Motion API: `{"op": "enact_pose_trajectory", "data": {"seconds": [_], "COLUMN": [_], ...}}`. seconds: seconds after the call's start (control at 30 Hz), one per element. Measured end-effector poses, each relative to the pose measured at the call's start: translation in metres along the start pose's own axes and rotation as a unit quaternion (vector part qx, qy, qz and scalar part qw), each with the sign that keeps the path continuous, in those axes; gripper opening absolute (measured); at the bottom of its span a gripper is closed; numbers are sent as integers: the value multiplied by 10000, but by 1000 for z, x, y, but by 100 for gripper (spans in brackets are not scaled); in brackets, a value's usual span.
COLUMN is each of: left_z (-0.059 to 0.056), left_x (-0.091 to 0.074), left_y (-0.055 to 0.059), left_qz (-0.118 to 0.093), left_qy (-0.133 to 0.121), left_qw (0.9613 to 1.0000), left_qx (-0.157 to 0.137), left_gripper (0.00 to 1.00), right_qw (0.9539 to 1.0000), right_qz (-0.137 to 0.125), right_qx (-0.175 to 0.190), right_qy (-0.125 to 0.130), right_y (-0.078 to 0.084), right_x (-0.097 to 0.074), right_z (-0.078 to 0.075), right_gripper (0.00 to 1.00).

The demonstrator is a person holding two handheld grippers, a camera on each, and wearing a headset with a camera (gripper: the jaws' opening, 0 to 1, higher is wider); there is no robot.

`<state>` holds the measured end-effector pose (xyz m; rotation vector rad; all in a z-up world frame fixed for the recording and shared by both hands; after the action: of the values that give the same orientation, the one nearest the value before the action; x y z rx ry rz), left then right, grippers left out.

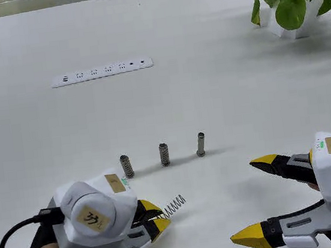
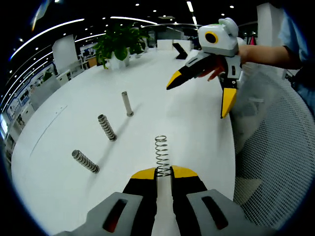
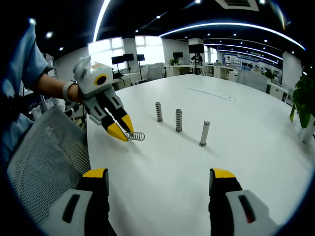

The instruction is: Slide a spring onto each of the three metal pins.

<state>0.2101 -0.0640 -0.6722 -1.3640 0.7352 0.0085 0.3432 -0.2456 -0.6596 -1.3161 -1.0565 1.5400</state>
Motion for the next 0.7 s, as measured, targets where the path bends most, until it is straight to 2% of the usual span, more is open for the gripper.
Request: {"op": "enact_pose_trajectory", "data": {"seconds": [0.1, 0.2, 0.37, 0.5, 0.7], "left_z": [-2, -5, -12, -14, -14], "left_x": [-4, -5, -5, -5, -6], "left_y": [1, -2, -6, -8, -9], "left_qz": [-38, -156, -188, -230, -254], "left_qy": [-58, 24, 102, 215, 319], "left_qw": [10000, 9998, 9994, 9989, 9981], "left_qx": [22, 120, 257, 352, 462], "left_gripper": [10, 10, 10, 10, 10], "right_qw": [9999, 9995, 9980, 9964, 9917], "right_qz": [-1, 53, 43, -9, 176], "right_qx": [3, -68, -148, -130, -138], "right_qy": [-115, -319, -618, -835, -1267], "right_y": [-1, -5, -15, -22, -27], "right_x": [8, 16, 31, 41, 52], "right_z": [1, 4, 9, 12, 17], "right_gripper": [84, 83, 79, 70, 56]}}
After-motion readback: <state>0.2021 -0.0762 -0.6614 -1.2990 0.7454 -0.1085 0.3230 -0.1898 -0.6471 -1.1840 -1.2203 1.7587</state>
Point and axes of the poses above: the centre of the closed fingertips' face, and the gripper's own axes: x roughly forward along the fingers, z roughly to its left, y roughly out of its underside, the point moved 8 cm from there along -x, roughly backward along the fingers, and after that the axes turned 15 degrees about -z, right-handed, at the moved point
